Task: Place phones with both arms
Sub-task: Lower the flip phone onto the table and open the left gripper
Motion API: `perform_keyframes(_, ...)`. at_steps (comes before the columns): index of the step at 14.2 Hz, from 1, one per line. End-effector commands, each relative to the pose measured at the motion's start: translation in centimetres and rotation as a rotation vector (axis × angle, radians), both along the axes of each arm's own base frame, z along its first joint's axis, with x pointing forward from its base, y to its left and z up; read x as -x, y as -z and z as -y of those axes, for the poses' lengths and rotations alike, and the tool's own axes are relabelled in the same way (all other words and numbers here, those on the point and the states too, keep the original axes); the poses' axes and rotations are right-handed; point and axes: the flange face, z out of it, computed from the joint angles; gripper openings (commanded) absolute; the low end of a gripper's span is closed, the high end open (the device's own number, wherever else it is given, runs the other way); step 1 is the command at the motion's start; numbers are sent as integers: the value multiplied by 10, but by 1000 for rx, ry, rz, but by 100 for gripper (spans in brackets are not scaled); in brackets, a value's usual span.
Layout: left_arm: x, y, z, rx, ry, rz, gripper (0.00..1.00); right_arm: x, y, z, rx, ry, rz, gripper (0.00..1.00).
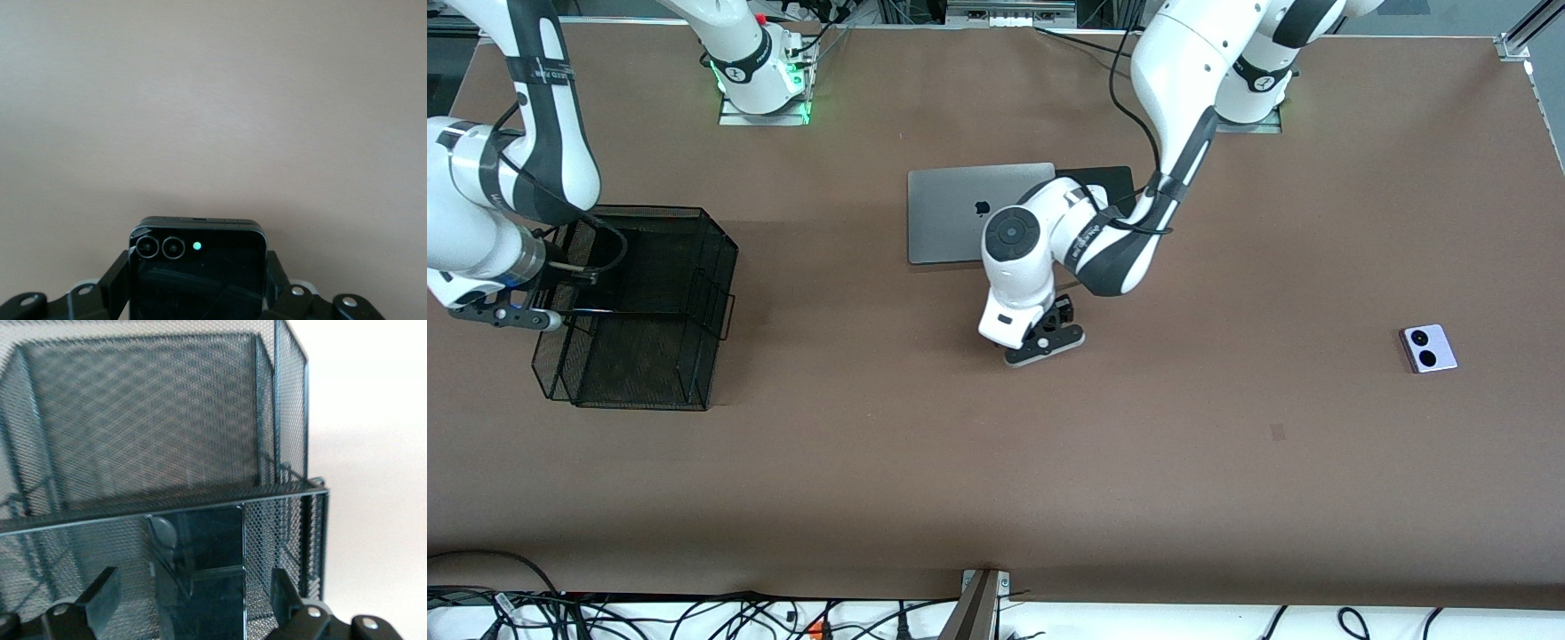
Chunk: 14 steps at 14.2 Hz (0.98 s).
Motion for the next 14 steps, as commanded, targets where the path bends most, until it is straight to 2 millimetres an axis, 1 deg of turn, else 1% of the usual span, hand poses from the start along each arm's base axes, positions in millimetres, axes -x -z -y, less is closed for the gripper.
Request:
perform_keyframes(1, 0, -1, 35, 31, 32, 40, 27, -29, -61, -36, -34, -24, 13, 99)
perform_keyframes(2, 8, 3, 47, 41, 61, 48, 27, -39, -72, -54, -58, -34, 17, 99)
perform_keyframes(3, 11, 3, 55, 56, 84, 62, 27, -48, -83, -69, -84, -41, 29, 99)
perform_keyframes(4, 14, 4, 61, 71, 116, 77, 27, -56, -91, -86, -110, -52, 35, 99)
perform_keyframes(5, 22, 8, 69, 76, 156, 81, 27, -63, -97, -98, -134, -56, 40, 99)
perform_keyframes(8, 28, 20, 83, 114, 258, 120, 27, -71, -100, -118, -180, -67, 61, 99)
perform_keyframes(11, 26, 34, 85, 121, 353, 136, 26, -75, -99, -153, -203, -114, 64, 99)
perform_keyframes(13, 24, 38, 86, 128, 357, 143, 27, -75, -102, -158, -201, -91, 72, 99)
perform_keyframes(14, 22, 45, 84, 122, 358, 141, 27, -75, -102, -158, -201, -89, 72, 99)
